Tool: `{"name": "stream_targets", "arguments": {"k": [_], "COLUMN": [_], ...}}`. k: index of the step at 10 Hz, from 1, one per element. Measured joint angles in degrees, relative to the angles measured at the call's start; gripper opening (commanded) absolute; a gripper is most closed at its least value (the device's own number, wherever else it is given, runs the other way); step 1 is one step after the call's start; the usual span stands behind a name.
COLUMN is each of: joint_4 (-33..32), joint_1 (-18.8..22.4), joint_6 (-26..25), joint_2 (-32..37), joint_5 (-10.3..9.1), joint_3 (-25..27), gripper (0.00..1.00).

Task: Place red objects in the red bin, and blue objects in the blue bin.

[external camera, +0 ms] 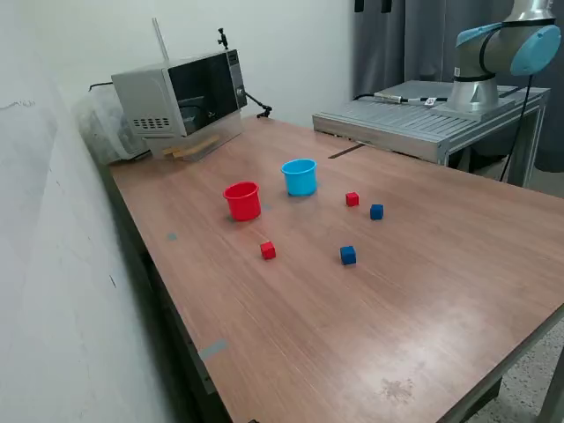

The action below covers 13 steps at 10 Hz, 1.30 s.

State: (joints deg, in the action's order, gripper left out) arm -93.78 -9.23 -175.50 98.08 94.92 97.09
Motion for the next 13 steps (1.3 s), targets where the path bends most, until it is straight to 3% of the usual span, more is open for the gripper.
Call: {"name": "stream_targets", "arguments": {"k": [8, 10, 13], "joint_4": [-0.34, -0.51, -1.24], "joint_1": [0.36, 3.47, 12.12], "joint_6": [-0.22, -0.31, -0.41], "joint_2": [0.03, -0.02, -0.63], "joint_5": [-0.35, -0.94, -3.18], "joint_3": [-0.28, -0.7, -1.85], "gripper": [1.0, 1.0, 1.0]}}
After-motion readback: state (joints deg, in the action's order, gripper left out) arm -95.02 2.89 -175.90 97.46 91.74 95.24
